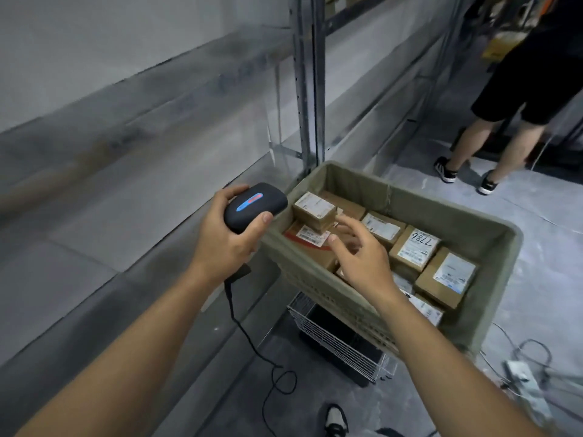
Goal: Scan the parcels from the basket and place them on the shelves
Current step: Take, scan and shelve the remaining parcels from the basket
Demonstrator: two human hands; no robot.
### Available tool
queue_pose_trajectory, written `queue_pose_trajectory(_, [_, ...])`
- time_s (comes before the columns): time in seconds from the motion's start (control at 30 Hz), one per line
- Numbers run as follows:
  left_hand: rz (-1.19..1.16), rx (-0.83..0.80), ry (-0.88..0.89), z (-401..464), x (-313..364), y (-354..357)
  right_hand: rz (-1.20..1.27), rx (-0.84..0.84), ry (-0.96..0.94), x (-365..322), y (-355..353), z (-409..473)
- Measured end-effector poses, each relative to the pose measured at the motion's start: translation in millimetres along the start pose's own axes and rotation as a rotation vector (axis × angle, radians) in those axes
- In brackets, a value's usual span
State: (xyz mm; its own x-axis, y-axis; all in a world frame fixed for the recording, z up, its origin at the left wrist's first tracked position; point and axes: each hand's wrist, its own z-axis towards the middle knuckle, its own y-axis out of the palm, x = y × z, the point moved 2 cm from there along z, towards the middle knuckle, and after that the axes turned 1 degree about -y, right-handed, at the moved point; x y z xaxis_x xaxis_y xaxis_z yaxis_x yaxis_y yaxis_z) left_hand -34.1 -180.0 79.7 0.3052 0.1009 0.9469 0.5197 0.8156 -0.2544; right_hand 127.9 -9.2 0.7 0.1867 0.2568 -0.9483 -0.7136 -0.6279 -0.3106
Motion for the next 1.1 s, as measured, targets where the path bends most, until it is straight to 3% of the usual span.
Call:
queue_pose_trajectory(0.47, [0.068,-0.079,-0.028,113,-88,35,0.016,0.117,0.191,43,13,87])
queue_pose_trajectory(0.8, [0.039,-0.190,-0.083,161,-123,50,-0.070,0.086,0.245,75,42,163])
queue_pose_trajectory(1.1, [0.008,-0.185,-0.196,189,-145,86,-0.138,-0.026,0.267,110,54,234])
